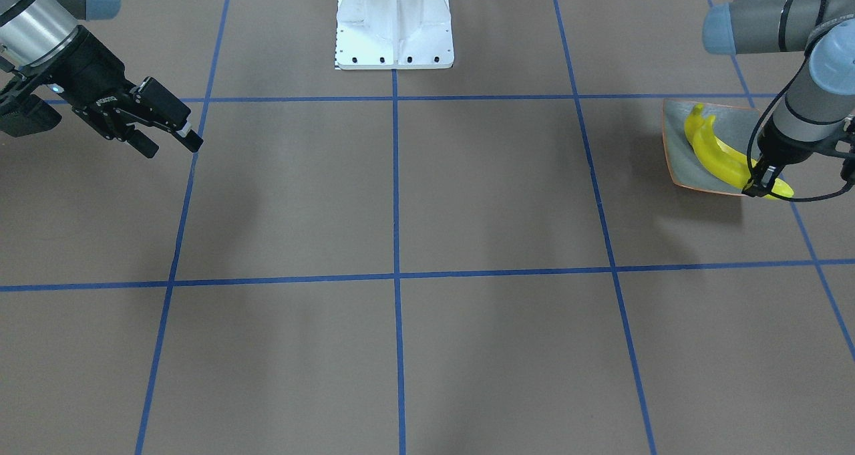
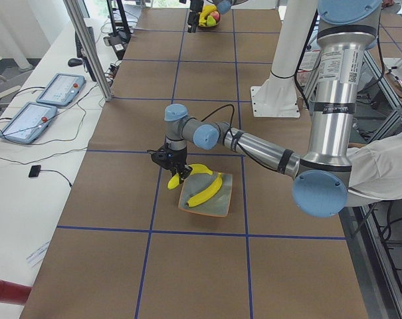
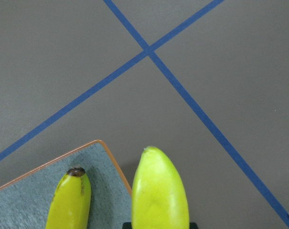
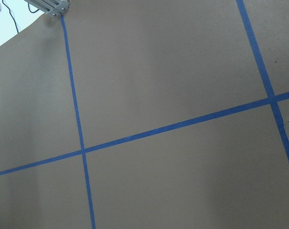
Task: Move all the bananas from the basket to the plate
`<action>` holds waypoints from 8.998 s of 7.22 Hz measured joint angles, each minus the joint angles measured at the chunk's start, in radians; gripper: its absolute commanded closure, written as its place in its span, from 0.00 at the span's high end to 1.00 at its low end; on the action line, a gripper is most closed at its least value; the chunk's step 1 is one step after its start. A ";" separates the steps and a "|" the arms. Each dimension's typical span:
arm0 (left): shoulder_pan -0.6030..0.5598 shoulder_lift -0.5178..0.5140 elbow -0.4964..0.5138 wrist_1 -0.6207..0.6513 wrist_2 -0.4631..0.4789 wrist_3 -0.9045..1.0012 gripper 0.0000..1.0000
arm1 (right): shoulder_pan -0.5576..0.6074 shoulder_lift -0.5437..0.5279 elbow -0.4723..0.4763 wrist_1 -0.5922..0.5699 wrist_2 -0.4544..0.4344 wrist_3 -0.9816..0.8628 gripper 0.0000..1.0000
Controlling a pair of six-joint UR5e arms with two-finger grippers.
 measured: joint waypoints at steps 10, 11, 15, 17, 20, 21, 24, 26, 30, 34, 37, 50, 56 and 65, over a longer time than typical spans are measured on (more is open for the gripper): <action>0.090 0.097 -0.051 -0.005 0.015 0.005 0.61 | 0.003 0.001 0.009 0.000 0.000 0.002 1.00; 0.095 0.106 -0.049 -0.008 0.020 0.008 0.99 | 0.003 0.001 0.009 -0.001 0.000 0.002 1.00; 0.102 0.096 -0.063 -0.009 0.009 0.014 1.00 | 0.018 -0.004 0.009 -0.001 0.009 0.001 1.00; 0.098 0.053 -0.110 -0.003 -0.021 0.015 1.00 | 0.070 -0.072 0.028 0.000 0.013 -0.018 1.00; 0.099 -0.067 -0.131 0.002 -0.091 0.006 1.00 | 0.213 -0.345 0.041 0.000 0.022 -0.328 1.00; 0.099 -0.096 -0.132 0.002 -0.113 0.002 1.00 | 0.270 -0.432 0.034 0.000 0.024 -0.468 1.00; 0.100 -0.125 -0.129 0.002 -0.127 0.001 1.00 | 0.462 -0.552 -0.095 -0.008 0.020 -0.972 1.00; 0.101 -0.135 -0.130 0.002 -0.128 0.000 1.00 | 0.541 -0.552 -0.206 -0.011 -0.055 -1.244 0.99; 0.101 -0.150 -0.131 -0.003 -0.160 0.001 1.00 | 0.555 -0.470 -0.426 -0.006 -0.134 -1.536 0.89; 0.102 -0.160 -0.133 -0.001 -0.178 -0.029 1.00 | 0.555 -0.459 -0.482 -0.010 -0.129 -1.662 0.53; 0.100 -0.169 -0.132 0.002 -0.178 -0.039 1.00 | 0.556 -0.459 -0.513 -0.004 -0.126 -1.705 0.07; 0.111 -0.447 0.072 -0.385 -0.228 -0.461 0.99 | 0.332 -0.034 -0.090 -0.386 0.291 -0.823 0.00; 0.207 -0.702 0.261 -0.613 -0.225 -0.691 0.99 | -0.107 0.266 -0.088 -0.072 0.140 -0.106 0.00; 0.279 -0.742 0.289 -0.714 -0.224 -0.746 0.69 | -0.175 0.418 -0.126 -0.021 0.033 -0.022 0.00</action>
